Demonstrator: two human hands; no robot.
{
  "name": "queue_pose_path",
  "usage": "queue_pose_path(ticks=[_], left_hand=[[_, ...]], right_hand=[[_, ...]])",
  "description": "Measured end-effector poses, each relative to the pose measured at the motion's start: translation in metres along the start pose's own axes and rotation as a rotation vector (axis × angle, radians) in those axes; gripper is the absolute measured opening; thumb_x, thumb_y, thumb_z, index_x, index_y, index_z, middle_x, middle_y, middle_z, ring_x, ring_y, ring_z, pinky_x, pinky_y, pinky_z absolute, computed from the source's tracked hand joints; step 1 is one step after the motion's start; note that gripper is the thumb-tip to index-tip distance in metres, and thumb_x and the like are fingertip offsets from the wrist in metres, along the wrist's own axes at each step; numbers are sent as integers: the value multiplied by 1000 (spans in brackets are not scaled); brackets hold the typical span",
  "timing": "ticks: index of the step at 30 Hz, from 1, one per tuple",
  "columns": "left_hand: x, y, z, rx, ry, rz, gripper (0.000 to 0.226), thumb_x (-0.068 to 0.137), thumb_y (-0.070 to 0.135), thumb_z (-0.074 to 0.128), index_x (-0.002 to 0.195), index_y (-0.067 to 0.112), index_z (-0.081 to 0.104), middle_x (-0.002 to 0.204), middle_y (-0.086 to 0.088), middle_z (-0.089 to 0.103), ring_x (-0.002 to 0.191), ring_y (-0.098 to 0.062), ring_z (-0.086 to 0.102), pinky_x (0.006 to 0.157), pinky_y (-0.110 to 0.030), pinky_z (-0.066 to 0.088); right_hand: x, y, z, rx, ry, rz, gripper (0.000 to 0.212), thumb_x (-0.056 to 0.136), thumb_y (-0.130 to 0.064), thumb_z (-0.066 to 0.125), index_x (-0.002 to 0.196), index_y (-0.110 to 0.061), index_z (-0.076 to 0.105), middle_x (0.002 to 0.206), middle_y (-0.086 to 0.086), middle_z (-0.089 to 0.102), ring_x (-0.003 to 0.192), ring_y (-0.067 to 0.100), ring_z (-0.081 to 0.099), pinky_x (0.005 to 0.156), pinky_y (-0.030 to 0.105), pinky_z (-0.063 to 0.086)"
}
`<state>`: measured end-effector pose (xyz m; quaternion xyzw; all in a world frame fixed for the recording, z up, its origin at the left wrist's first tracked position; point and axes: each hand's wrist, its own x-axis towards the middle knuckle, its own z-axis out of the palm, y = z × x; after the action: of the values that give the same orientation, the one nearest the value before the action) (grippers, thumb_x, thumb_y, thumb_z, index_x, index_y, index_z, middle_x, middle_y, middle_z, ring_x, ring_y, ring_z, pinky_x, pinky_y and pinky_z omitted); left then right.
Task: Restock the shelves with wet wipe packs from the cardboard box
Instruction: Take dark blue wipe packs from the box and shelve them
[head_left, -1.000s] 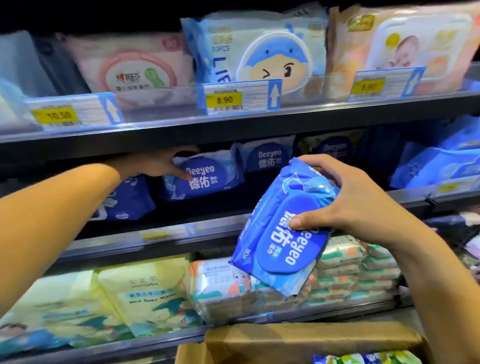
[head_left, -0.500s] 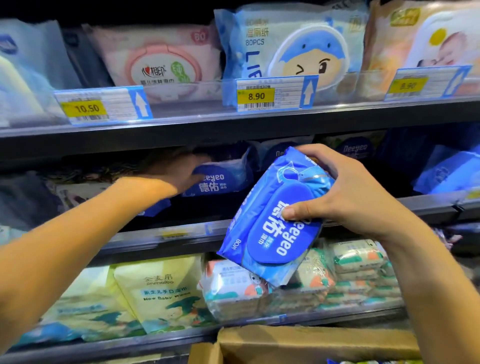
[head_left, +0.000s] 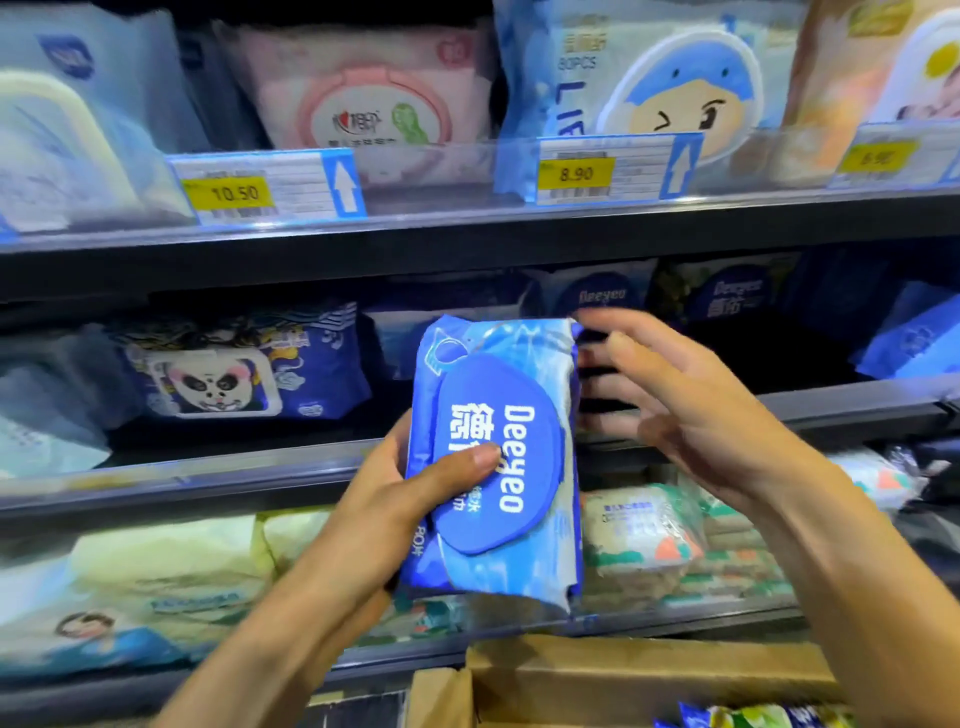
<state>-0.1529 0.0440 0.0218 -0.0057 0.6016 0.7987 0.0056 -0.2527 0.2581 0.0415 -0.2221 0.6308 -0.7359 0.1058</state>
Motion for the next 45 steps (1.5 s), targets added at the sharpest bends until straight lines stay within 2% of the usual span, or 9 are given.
queue_pose_path(ticks=[4, 8, 15, 22, 25, 29, 36, 42, 45], left_hand=[[-1, -6, 3, -115, 128, 67, 52, 67, 14, 75, 118, 16, 64, 110, -11, 75, 90, -24, 74, 75, -40, 61], [5, -15, 22, -298, 219, 154, 67, 70, 13, 75, 132, 15, 51, 121, -11, 70, 108, -29, 68, 96, -52, 52], [14, 1, 1, -374, 244, 181, 94, 52, 37, 94, 133, 11, 53, 115, -7, 73, 91, -17, 72, 74, -38, 60], [2, 20, -37, 66, 257, 255, 77, 56, 51, 85, 126, 27, 61, 116, -3, 73, 88, -16, 72, 69, -41, 60], [5, 41, -42, 471, 243, 233, 51, 67, 59, 72, 105, 24, 74, 103, 1, 77, 93, -17, 71, 90, -42, 55], [15, 53, -37, 774, 245, 252, 31, 78, 43, 74, 104, 27, 73, 95, 19, 76, 88, 0, 71, 83, -29, 54], [59, 54, -62, 896, 284, 369, 94, 56, 58, 85, 139, 37, 45, 129, 8, 64, 116, -13, 63, 99, -41, 50], [65, 37, -64, 1631, 433, 228, 40, 77, 55, 74, 87, 19, 58, 82, -8, 60, 90, -38, 63, 62, -35, 38], [70, 37, -65, 1548, 398, 249, 60, 79, 42, 78, 133, 26, 56, 124, -15, 62, 107, -36, 61, 79, -39, 48]], right_hand=[[-15, -1, -9, -237, -116, 232, 96, 41, -72, 89, 128, -39, 63, 120, 8, 73, 108, 31, 73, 78, 43, 64], [-30, 2, 17, -388, -366, 349, 77, 62, -54, 79, 134, -45, 53, 126, -12, 72, 115, 14, 70, 92, 48, 59], [-22, 6, 25, -129, 89, 154, 64, 57, -19, 89, 117, -28, 69, 105, 4, 79, 87, 22, 76, 71, 45, 63], [-8, 3, 32, -76, 192, 117, 43, 77, -3, 82, 115, -17, 67, 106, 10, 78, 80, 19, 72, 52, 24, 53], [1, -3, 32, -127, 272, 47, 40, 78, -7, 83, 112, -20, 66, 92, 8, 80, 78, 19, 76, 57, 32, 60], [14, -8, 39, -439, 253, -81, 58, 68, -32, 92, 116, -22, 62, 98, 1, 79, 88, 17, 77, 76, 41, 63], [41, 0, 39, -667, 316, -193, 61, 65, -27, 93, 114, -14, 59, 116, 2, 70, 108, 24, 67, 96, 46, 54], [60, 34, 55, -939, 227, -84, 67, 77, -33, 86, 136, -37, 53, 121, 0, 61, 116, 29, 61, 97, 37, 52], [65, 29, 53, -964, 189, -96, 59, 75, -30, 88, 126, -37, 59, 109, -6, 54, 109, 23, 63, 93, 30, 51]])
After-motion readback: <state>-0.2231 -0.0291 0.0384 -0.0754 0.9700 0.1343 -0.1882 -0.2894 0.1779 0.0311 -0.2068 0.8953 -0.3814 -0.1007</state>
